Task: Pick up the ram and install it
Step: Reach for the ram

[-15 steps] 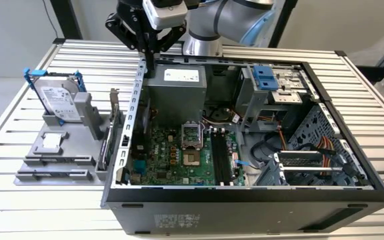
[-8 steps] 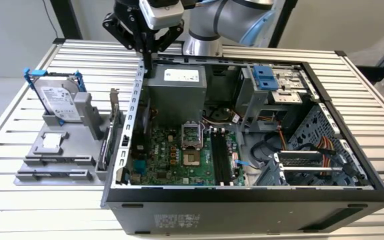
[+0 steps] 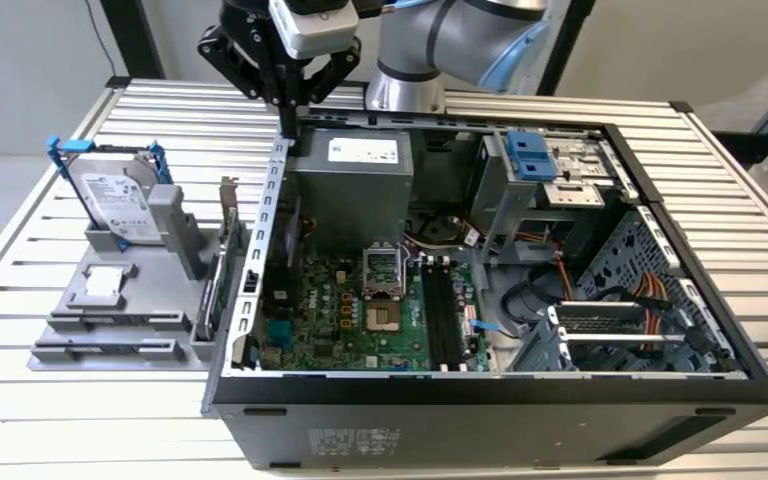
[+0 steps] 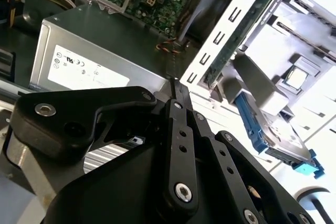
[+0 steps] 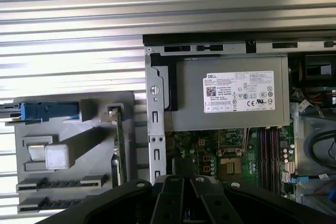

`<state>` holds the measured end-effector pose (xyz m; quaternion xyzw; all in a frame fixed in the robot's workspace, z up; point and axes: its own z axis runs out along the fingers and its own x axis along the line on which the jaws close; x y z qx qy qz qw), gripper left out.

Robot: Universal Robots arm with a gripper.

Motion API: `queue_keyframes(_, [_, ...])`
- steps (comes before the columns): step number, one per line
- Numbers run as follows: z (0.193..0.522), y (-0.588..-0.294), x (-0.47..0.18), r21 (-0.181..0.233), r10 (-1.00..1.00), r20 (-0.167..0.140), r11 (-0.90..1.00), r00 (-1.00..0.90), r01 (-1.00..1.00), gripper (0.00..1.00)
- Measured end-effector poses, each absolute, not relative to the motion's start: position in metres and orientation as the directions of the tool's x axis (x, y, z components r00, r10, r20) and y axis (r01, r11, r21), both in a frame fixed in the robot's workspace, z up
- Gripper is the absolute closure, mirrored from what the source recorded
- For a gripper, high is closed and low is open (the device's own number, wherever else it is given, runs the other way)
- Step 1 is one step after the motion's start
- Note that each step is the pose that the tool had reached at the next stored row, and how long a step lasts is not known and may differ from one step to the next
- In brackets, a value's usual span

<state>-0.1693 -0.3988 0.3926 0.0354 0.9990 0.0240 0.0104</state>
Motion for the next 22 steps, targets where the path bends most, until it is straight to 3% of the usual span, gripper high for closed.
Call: queue_keyframes(22, [0.393,-0.399,-0.185,0.049,0.071,-0.019,0.996,-0.997,0.070,1.00])
